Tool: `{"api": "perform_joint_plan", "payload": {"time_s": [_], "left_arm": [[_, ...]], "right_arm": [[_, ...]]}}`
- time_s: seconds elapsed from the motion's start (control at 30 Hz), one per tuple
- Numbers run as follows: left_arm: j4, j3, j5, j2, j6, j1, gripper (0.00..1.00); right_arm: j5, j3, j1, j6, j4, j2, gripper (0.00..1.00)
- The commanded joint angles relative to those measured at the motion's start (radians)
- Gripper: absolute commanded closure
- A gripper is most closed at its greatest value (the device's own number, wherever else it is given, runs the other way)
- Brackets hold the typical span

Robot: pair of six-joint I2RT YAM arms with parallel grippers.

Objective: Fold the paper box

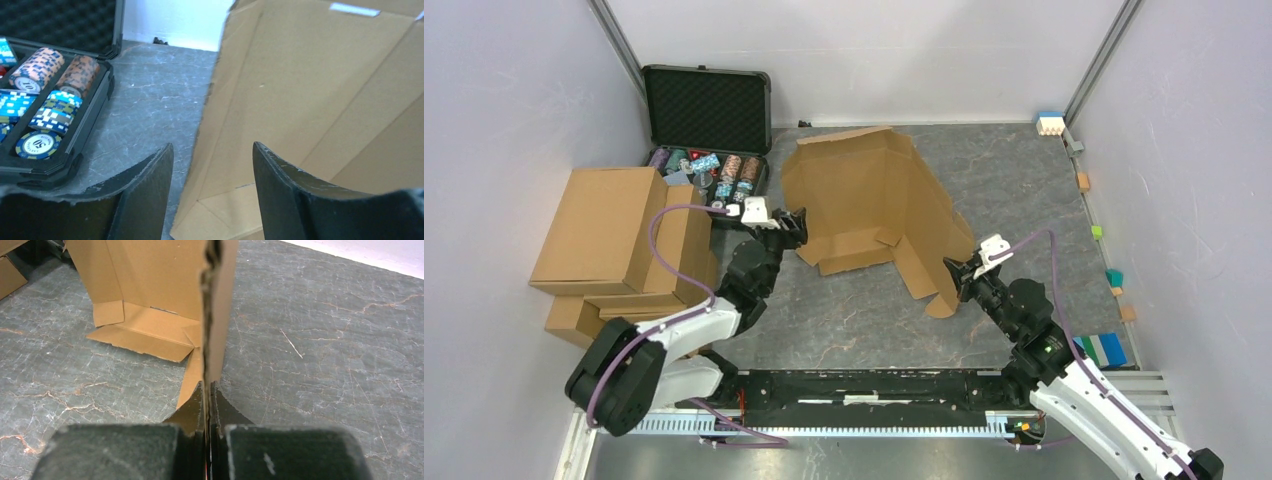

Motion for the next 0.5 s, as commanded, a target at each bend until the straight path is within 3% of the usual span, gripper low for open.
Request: {"api": "perform_joint_plan", "payload": {"time_s": [0.0, 0.23, 0.47], "left_arm": [[-0.081, 0.03, 0.057, -0.093, 0.018, 0.012, 0.32], [-0.131, 0.079, 0.163, -0.102, 0.01, 0.121, 0.21], [-0.064, 0.2, 0.503, 0.026, -0.051, 0.289, 0.14]], "right_arm": [[-0.019, 0.018, 0.004, -0.016, -0.035, 0.023, 1.0], [-0.023, 0.02, 0.004, -0.019, -0.032, 0.032, 1.0], [-0.039, 0.024, 0.005, -0.024, -0.034, 0.042, 1.0]]}}
